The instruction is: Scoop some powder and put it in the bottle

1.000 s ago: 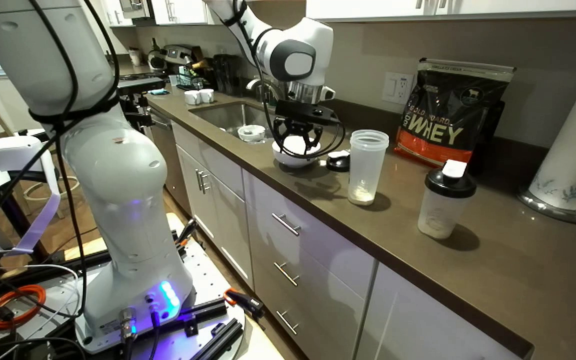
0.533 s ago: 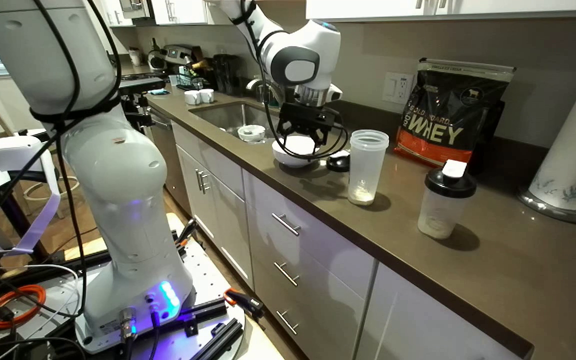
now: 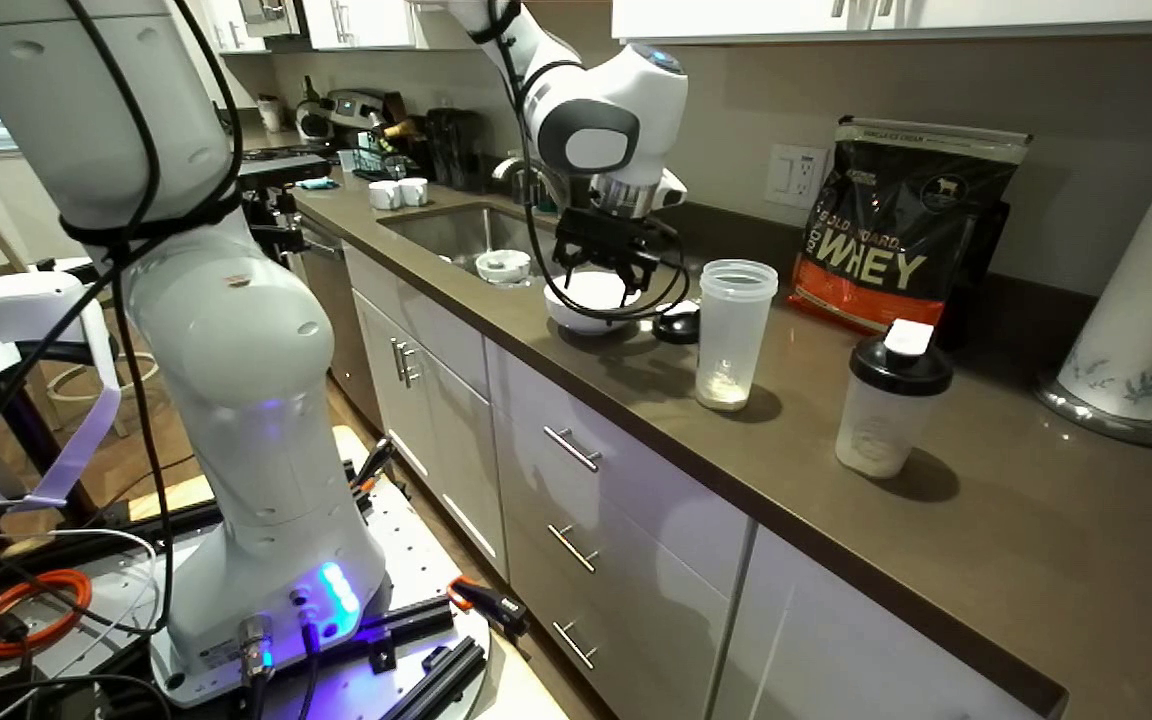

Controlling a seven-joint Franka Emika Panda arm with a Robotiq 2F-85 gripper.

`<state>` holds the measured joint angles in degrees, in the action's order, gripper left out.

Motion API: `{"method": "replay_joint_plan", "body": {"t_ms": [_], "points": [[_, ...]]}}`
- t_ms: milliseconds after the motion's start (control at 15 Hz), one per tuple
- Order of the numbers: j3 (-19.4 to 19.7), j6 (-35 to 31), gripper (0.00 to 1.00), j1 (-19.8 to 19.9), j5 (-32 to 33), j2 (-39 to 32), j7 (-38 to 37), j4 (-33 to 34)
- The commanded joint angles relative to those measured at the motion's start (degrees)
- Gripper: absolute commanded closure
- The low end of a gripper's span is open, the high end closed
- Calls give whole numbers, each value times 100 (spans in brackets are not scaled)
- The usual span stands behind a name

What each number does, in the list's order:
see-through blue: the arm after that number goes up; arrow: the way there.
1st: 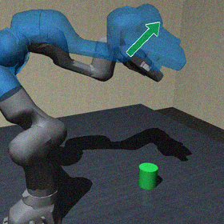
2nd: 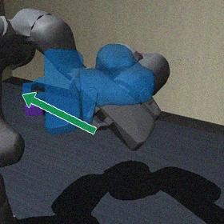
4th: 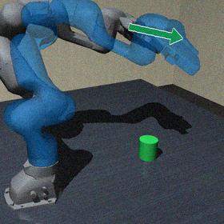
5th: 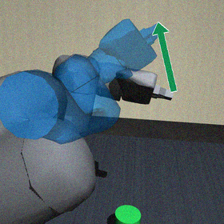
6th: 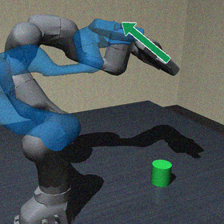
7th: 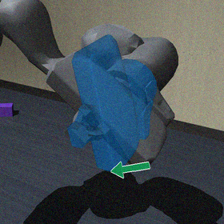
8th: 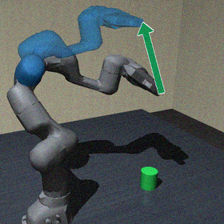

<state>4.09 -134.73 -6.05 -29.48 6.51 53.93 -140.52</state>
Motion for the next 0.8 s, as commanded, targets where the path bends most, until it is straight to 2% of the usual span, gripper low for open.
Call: {"method": "replay_joint_plan", "body": {"t_ms": [0,200,267,333,400,533,733], "points": [[-32,-114,24,82,-345,55,381,-149],[-50,-108,35,84,-376,54,429,-216],[-48,-88,31,90,-351,45,442,-219],[-47,-80,34,92,-345,38,447,-226],[-45,-76,39,94,-347,32,464,-218],[-41,-73,60,101,-352,23,477,-198],[-34,-67,80,135,-352,14,489,-182]]}}
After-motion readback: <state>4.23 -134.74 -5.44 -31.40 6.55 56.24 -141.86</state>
